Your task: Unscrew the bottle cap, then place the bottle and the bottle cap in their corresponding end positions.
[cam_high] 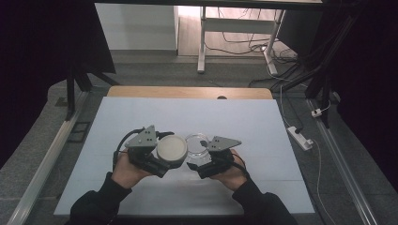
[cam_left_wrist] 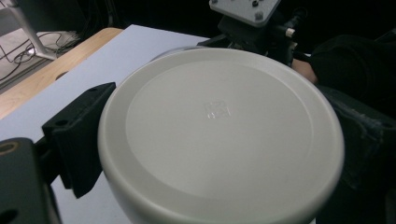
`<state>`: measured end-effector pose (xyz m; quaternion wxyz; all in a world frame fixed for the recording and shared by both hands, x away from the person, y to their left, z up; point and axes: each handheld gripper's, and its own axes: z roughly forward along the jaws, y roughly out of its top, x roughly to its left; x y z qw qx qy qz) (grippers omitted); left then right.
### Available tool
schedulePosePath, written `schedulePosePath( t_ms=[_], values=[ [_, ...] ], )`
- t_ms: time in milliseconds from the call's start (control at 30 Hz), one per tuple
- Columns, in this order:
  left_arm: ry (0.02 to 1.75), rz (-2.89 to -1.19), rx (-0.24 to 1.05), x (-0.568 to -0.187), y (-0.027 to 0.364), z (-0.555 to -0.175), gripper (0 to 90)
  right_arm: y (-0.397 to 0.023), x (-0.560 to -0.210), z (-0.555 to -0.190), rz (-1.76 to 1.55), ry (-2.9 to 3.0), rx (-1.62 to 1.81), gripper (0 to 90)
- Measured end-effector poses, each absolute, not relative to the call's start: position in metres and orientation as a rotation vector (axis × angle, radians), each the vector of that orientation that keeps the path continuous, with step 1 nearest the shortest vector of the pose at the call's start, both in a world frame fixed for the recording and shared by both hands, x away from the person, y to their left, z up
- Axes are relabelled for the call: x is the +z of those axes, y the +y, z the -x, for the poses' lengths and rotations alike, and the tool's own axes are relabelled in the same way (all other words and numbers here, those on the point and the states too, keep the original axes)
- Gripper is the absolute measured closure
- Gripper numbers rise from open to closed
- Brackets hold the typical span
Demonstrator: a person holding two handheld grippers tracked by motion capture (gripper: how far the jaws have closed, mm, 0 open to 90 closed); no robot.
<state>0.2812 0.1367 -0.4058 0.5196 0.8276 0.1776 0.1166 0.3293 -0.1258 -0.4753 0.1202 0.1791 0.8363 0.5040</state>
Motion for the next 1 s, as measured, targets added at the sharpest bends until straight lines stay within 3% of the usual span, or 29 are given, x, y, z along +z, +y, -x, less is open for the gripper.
schedulePosePath(
  t_ms=[1000],
  values=[
    [0.376,-2.003,0.205,-0.451,0.127,-0.282,7.6,-0.139,-0.474,-0.351,-0.585,2.340,1.476,7.1]
  ],
)
